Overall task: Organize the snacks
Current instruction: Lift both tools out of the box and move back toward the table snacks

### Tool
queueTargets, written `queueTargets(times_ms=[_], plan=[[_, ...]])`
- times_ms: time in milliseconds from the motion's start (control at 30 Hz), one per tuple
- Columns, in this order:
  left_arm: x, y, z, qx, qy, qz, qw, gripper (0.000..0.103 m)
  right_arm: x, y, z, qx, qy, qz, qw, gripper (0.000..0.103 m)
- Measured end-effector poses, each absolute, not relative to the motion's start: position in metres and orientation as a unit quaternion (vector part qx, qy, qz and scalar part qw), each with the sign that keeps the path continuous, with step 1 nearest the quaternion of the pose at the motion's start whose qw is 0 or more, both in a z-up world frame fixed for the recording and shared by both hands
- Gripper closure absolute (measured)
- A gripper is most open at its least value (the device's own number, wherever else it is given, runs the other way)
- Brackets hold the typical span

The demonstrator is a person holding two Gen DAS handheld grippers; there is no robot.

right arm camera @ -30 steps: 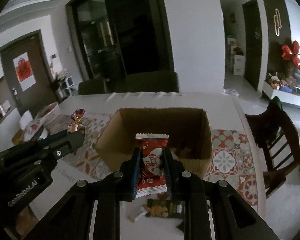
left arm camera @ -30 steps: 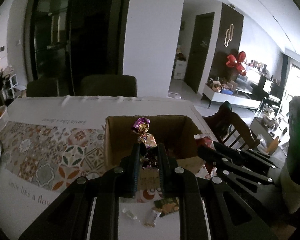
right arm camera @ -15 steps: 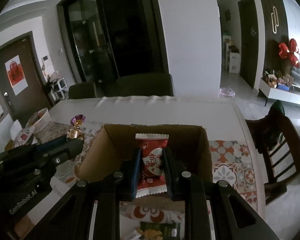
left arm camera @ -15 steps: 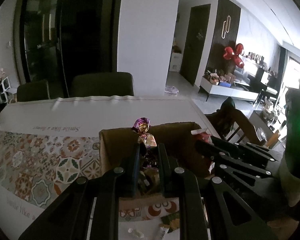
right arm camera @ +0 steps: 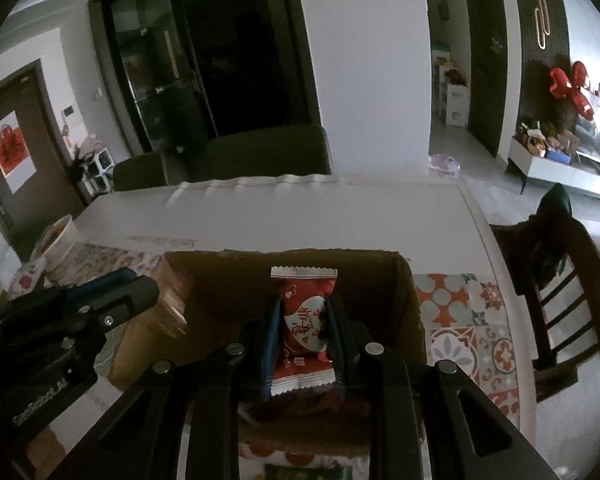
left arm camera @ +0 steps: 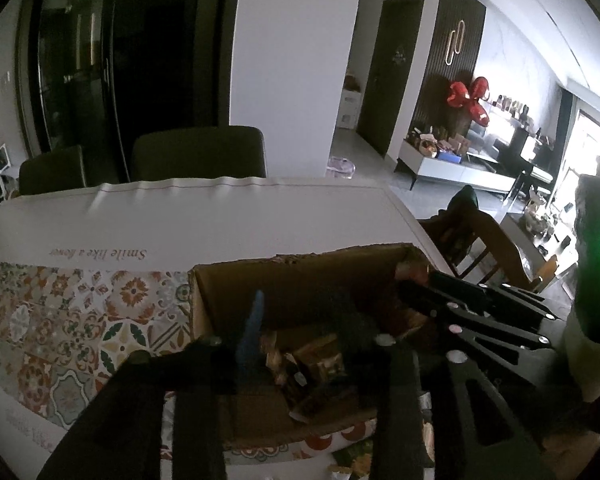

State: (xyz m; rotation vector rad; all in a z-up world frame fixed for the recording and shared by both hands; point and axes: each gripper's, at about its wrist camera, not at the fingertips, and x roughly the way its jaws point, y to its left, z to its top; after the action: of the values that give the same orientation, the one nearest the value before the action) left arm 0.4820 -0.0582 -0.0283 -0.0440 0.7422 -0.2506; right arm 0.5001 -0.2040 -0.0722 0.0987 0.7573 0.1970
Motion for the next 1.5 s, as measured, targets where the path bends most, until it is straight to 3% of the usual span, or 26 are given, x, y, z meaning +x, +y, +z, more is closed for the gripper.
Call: queueTargets(times_ms=[67,200,267,400,467,867,1500], plan=[[0.480,-0.058,-0.027,-0.018,0.364,-0.121,0.923,0.061,0.500,-0.206,-0.072,0.050,0.369,0.089,0.924,0.058],[0.472,-0.052,-0.022,-0.020,0.362,-0.106,0.926,0.052,0.492,-0.208,-0.066,0.043,0.359,0.072,0.929,0.051],[0.466,-0.048,-0.021,-0.023,0.364,-0.100,0.926,0.045,0.485,-0.209,-0.063,0.040,0.355,0.061,0.932,0.036],[0.447,-0.042,-0.020,-0.024,0.366,-0.091,0.926,0.042,0.468,-0.211,-0.057,0.036,0.348,0.051,0.936,0.029],[0.437,-0.041,-0.019,-0.025,0.367,-0.085,0.926,0.040,0.459,-0.213,-0.055,0.036,0.342,0.046,0.938,0.020],[0.375,-0.050,-0.027,-0.015,0.369,-0.043,0.928,0.040,0.408,-0.227,-0.053,0.030,0.327,0.046,0.943,0.017],[0.305,-0.070,-0.068,-0.033,0.374,0.032,0.926,0.041,0.354,-0.267,-0.104,0.044,0.360,0.047,0.931,0.017]])
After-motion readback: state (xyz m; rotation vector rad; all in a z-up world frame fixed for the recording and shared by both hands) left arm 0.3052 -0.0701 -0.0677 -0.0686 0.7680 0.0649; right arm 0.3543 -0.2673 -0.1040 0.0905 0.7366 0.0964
